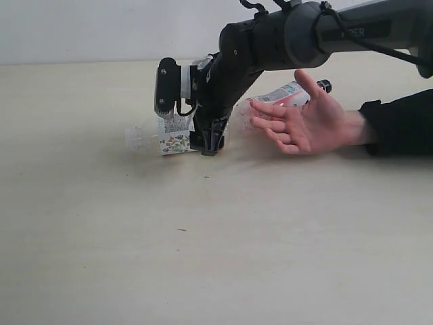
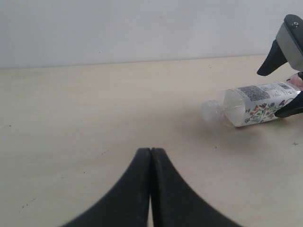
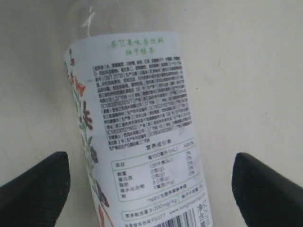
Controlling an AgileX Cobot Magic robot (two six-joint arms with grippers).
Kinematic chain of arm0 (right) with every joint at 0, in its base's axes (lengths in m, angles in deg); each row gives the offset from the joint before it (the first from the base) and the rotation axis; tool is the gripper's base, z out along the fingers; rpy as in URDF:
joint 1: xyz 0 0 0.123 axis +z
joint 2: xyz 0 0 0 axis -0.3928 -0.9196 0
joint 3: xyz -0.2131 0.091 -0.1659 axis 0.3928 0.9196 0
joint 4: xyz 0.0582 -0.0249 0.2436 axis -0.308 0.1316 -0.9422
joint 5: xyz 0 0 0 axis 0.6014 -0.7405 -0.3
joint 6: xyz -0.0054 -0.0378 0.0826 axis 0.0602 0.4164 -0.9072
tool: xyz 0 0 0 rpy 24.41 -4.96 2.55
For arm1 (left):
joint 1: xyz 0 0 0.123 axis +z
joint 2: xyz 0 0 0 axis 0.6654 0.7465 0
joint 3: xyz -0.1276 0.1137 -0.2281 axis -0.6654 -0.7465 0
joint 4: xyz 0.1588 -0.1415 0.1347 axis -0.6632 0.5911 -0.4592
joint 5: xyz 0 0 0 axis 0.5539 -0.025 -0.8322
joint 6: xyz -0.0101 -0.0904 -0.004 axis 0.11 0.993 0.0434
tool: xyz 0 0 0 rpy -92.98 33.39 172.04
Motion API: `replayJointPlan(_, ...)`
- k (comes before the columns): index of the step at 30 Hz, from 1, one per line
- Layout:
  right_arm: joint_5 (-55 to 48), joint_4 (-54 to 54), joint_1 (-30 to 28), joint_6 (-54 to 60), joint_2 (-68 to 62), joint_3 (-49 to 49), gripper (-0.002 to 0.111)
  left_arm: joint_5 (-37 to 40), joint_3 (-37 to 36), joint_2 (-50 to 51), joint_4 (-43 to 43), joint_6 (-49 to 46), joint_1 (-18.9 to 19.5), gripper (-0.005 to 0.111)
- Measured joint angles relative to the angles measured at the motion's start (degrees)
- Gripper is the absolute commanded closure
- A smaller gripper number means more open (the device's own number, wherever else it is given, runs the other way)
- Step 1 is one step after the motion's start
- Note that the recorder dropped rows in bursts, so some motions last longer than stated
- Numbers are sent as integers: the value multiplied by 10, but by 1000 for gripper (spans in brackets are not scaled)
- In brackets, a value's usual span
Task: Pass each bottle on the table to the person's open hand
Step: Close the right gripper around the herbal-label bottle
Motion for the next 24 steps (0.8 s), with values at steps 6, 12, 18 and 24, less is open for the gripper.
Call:
replayJointPlan(6, -5, 0, 0, -2, 0, 0, 21, 0, 0, 0, 0, 0, 0, 104)
replayJointPlan(12, -31, 10, 0, -4, -11, -24, 21, 0, 0, 0, 0, 0, 0, 104)
replayJointPlan(18, -97, 10, 0, -16, -49, -90, 22, 0, 0, 0, 0, 0, 0, 104)
replayJointPlan(24, -143, 9, 0, -26, -73, -125, 28, 0, 0, 0, 0, 0, 0, 104)
